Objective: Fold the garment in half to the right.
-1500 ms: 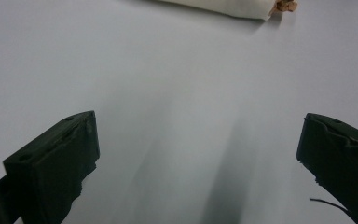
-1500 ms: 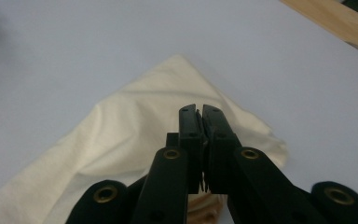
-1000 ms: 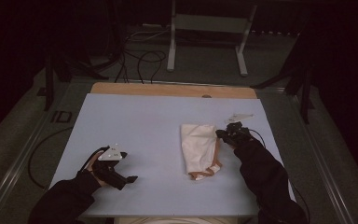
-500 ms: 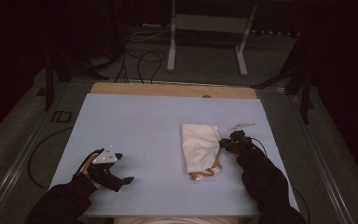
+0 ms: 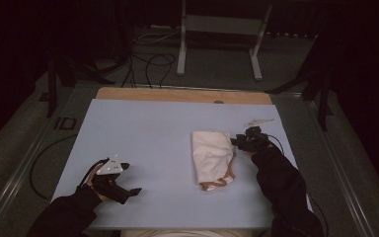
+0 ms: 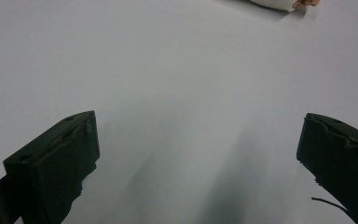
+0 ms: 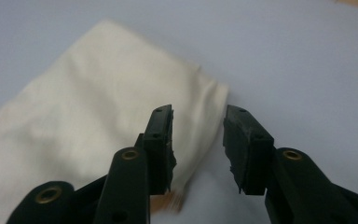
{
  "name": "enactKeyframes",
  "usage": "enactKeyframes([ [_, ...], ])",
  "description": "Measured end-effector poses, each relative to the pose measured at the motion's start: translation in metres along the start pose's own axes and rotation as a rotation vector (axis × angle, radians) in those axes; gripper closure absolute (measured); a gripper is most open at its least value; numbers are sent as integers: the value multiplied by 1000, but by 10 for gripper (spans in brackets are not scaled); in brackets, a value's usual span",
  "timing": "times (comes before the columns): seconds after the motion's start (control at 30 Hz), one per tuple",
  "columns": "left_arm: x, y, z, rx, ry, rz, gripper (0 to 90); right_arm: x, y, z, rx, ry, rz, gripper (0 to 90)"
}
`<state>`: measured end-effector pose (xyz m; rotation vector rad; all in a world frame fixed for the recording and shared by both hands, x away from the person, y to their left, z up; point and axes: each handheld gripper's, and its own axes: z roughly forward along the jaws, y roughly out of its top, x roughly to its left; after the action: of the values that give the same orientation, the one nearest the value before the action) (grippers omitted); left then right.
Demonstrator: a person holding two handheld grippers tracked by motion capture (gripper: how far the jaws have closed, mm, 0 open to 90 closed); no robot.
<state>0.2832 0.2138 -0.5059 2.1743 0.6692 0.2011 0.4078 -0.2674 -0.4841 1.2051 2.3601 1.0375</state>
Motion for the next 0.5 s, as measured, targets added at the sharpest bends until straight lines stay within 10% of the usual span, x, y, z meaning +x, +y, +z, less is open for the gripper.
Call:
enactKeyframes([
  [0.5,0,0,-3,-13,-9,9,0,-24,21,48,66,20,81,607],
])
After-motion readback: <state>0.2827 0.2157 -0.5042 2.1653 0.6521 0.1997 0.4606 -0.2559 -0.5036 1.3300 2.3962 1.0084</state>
